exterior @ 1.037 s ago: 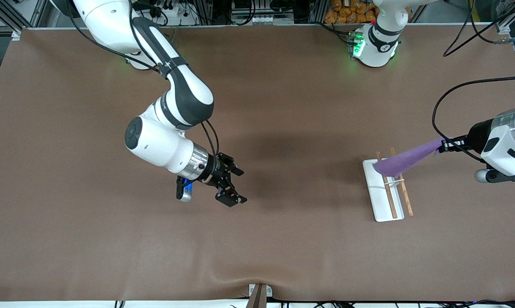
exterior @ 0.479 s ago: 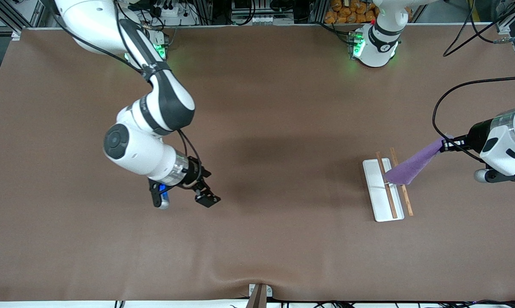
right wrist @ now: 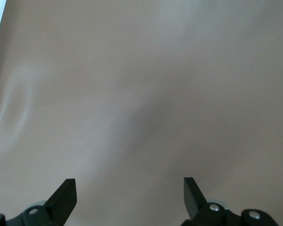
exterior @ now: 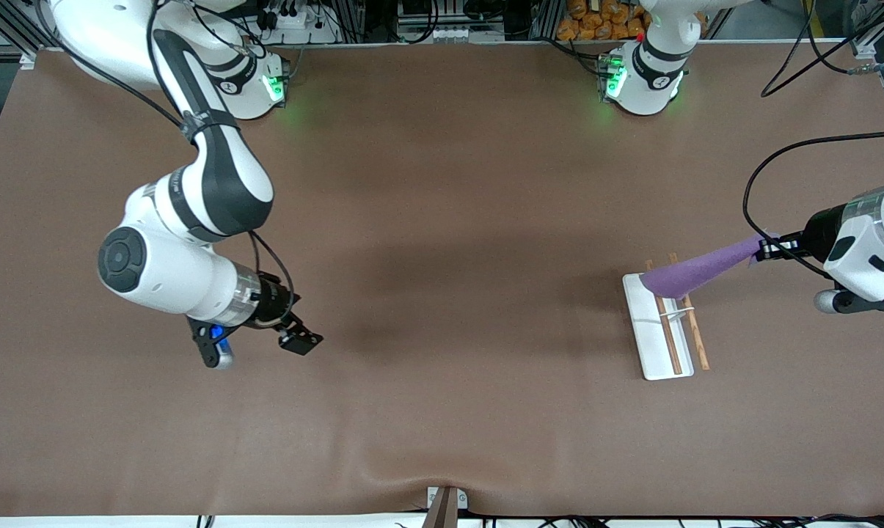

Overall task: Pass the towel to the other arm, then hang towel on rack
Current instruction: 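Move the towel with the left gripper while the right gripper withdraws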

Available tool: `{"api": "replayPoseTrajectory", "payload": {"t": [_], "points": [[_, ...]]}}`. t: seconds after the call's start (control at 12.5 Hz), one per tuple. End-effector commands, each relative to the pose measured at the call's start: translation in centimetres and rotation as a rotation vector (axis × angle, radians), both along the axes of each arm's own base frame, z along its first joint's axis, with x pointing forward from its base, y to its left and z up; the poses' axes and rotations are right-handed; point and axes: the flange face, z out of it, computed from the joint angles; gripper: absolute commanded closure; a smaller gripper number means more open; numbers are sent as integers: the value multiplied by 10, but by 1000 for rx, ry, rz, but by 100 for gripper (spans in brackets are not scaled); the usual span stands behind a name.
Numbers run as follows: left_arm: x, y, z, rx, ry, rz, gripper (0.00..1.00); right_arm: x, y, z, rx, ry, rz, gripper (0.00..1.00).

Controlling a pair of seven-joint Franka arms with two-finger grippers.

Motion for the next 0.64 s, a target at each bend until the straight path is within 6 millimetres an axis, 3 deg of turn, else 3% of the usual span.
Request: {"api": "replayPoseTrajectory", "payload": {"t": [0.0,0.16,0.4,0.56], "points": [[-5,2,5,26,3,-8,100,-5,-39,19,-111,-20,169,0],[-5,2,6,26,2,-8,100,-6,-68,26,-172,-26,313,0],[-5,1,6,24,1,-9,100,-3,-129,43,-186,-42,497,0],[-5,1,6,24,2,-8,100,-5,-160,57,-184,-51,530,0]]}}
